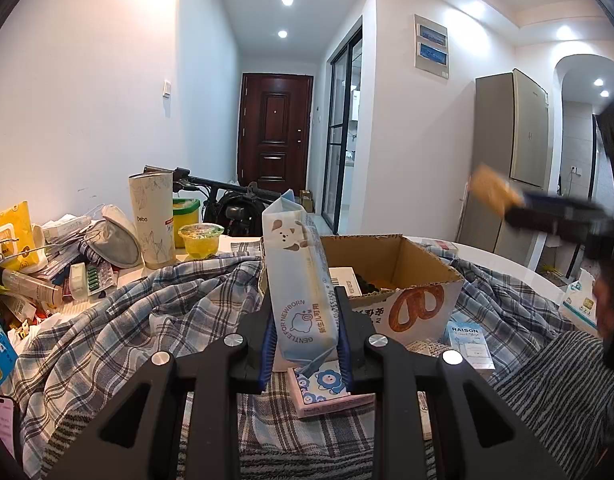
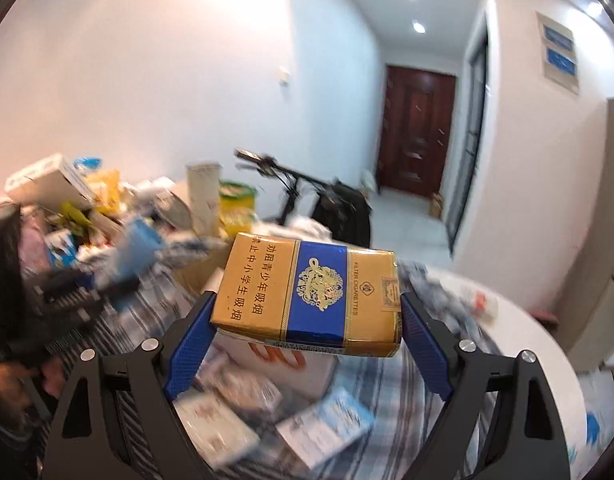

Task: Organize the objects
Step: 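Carry the gold-and-blue carton over the cardboard box with the right gripper while left holds packet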

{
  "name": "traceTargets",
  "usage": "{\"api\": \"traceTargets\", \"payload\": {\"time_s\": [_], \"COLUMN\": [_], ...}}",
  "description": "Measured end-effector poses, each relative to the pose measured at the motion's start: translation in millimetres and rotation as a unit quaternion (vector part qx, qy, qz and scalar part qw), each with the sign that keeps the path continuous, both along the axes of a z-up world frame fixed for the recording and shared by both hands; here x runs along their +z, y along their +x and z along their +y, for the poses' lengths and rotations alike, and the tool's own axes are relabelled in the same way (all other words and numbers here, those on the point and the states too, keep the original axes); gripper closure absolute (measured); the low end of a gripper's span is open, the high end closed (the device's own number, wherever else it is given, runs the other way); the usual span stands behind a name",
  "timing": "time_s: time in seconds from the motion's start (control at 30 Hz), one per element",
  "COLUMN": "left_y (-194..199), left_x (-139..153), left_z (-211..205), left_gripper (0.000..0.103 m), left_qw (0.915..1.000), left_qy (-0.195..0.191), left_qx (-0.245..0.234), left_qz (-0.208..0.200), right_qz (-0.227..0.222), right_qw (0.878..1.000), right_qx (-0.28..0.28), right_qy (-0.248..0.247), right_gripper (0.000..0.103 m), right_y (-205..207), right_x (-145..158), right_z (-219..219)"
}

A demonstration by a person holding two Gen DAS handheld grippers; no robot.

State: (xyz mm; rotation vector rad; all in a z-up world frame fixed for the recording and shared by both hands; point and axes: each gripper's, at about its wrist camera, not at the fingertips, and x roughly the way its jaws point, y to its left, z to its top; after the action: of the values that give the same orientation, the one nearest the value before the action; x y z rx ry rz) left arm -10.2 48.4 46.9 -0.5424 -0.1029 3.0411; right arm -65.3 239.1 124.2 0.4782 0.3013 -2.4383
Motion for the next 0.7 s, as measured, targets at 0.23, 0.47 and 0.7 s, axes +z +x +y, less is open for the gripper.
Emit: {"api": "traceTargets", "payload": {"time_s": [0.23,0.47,0.7], "left_y": [0,-1,-4], "left_x": [0,0,-1], "left_z": [0,-1,1], "left_gripper": [0.077,0.077,0.077], "left_qw": [1.0000,1.0000,0.9999], "left_qy": [0.000,0.001,-0.013], "left_qx": [0.000,0.002,0.006], "left_qz": [-0.001,-0.002,-0.008], "right_qz": [0.055,0.073,0.059], "right_qw": [0.997,0.995,0.996], "right_qx": [0.041,0.042,0.028], "right_qy": [-0.019,-0.046,-0.055], "right_gripper": [0.015,0.015,0.015], "right_y": [-5,-26,-43], "right_x": [53,31,-9], "right_z": [-26,-41,-31]}}
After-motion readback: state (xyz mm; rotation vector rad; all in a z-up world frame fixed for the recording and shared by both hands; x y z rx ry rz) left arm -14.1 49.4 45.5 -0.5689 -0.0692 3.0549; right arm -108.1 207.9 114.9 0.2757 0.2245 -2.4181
